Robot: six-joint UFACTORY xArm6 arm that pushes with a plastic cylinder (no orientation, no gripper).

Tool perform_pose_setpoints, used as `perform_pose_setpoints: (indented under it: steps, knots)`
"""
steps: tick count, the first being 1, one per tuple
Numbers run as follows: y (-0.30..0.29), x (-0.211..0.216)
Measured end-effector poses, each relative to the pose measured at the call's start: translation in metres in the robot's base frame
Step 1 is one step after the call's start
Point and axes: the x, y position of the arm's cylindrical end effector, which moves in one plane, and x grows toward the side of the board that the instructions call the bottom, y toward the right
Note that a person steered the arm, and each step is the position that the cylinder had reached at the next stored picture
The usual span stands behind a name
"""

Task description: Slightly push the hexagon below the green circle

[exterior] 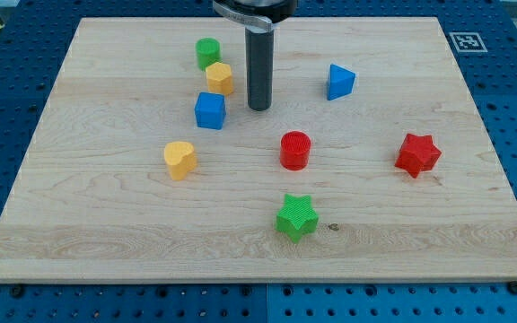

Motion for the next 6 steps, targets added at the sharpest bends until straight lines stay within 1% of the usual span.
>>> perform_pose_setpoints:
  steps: [2, 3, 4, 5, 6]
  knots:
    - [-0.006, -0.04]
    - [-0.016, -0.04]
    - [-0.04, -0.037]
    - [-0.042, -0.035]
    - [-0.035, -0.015]
